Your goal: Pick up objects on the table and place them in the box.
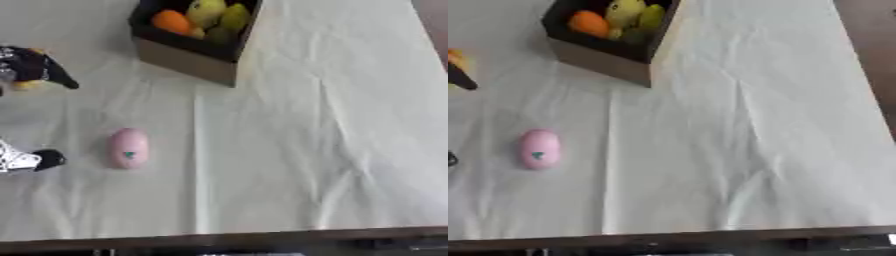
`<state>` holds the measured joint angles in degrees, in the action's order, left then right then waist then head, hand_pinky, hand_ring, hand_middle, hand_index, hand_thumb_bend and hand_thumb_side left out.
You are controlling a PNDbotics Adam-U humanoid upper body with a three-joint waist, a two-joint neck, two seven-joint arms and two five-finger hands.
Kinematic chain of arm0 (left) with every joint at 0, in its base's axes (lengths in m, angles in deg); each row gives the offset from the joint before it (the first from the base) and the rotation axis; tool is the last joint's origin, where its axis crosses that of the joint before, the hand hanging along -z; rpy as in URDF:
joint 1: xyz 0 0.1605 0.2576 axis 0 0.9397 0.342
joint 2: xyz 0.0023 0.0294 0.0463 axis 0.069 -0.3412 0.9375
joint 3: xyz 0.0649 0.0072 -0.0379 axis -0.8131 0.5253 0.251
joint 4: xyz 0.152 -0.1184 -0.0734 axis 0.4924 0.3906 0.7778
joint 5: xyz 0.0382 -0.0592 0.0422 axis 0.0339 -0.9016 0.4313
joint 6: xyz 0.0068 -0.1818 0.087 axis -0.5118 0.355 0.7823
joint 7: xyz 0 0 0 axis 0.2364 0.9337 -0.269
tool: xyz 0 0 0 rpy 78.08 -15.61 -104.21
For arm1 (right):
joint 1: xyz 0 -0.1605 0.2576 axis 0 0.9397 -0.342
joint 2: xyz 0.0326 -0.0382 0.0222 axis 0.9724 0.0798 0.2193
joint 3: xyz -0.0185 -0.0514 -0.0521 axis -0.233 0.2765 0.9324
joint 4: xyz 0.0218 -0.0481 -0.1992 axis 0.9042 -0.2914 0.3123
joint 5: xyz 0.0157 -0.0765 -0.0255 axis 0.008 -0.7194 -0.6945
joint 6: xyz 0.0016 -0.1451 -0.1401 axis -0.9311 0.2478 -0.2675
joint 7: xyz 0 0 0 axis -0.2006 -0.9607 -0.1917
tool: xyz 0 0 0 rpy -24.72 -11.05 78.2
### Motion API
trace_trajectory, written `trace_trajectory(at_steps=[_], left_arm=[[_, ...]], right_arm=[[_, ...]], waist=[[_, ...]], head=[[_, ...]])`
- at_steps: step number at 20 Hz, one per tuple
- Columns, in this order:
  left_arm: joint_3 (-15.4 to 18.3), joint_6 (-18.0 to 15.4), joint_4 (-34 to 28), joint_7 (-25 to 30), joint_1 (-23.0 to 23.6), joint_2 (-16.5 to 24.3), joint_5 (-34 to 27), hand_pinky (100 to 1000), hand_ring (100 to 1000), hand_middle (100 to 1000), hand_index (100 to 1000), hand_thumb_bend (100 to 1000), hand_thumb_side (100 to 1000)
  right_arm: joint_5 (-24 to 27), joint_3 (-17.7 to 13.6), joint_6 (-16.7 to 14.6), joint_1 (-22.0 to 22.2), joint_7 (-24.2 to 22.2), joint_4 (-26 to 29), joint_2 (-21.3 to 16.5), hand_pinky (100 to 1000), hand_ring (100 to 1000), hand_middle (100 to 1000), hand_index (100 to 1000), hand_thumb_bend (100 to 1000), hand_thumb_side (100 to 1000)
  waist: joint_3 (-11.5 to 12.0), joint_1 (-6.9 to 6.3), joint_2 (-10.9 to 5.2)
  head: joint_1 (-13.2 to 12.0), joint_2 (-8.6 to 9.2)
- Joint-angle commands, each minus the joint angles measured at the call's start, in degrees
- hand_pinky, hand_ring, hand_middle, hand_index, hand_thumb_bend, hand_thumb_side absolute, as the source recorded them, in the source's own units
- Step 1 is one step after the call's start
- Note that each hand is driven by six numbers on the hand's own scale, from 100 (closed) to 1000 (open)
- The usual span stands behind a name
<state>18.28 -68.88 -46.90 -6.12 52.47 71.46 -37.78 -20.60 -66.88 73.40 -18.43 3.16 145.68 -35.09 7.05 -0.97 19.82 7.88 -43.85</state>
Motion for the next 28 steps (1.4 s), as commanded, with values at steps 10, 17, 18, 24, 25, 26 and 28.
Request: trace_trajectory(at_steps=[10,17,18,24,25,26,28], left_arm=[[-5.0,6.2,-0.4,9.2,-2.9,-1.2,0.6,882,889,827,909,582,125],[-6.5,7.6,2.8,10.4,-3.3,-2.7,6.3,885,895,830,901,601,184],[-6.7,7.7,3.4,10.2,-3.3,-2.9,6.9,881,892,827,898,594,178],[-8.3,7.9,7.9,8.2,-4.6,-6.4,10.0,863,879,812,885,585,159],[-8.7,7.7,8.6,8.1,-4.9,-6.9,10.3,858,877,810,883,580,160],[-9.0,7.6,9.3,7.9,-5.2,-7.4,10.5,856,874,808,881,569,161],[-9.3,7.5,10.3,7.4,-5.6,-8.4,10.7,849,869,804,875,550,164]], right_arm=[[0.5,-0.7,0.1,-0.8,0.1,0.9,-0.8,820,722,679,783,100,564],[0.7,-0.7,0.1,-0.6,0.4,0.9,-0.6,820,720,677,782,100,571],[0.8,-0.8,0.1,-0.6,0.5,0.9,-0.5,821,720,677,781,100,572],[0.9,-0.6,0.2,-0.6,0.4,0.9,-0.2,821,719,675,781,100,579],[0.9,-0.7,0.2,-0.6,0.4,0.9,-0.2,821,719,675,781,100,574],[0.9,-0.7,0.2,-0.5,0.5,0.9,-0.1,821,718,675,781,100,580],[1.0,-0.7,0.2,-0.5,0.5,0.9,-0.1,821,717,672,780,100,583]], waist=[[-0.6,-1.05,-1.63],[-0.9,-1.25,-1.46],[-0.9,-1.26,-1.44],[-1.0,-1.23,-1.42],[-1.1,-1.21,-1.41],[-1.1,-1.2,-1.4],[-1.2,-1.2,-1.36]], head=[[-0.7,-0.27],[-1.1,-0.27],[-1.1,-0.27],[-1.4,-0.27],[-1.5,-0.27],[-1.5,-0.27],[-1.5,-0.27]])
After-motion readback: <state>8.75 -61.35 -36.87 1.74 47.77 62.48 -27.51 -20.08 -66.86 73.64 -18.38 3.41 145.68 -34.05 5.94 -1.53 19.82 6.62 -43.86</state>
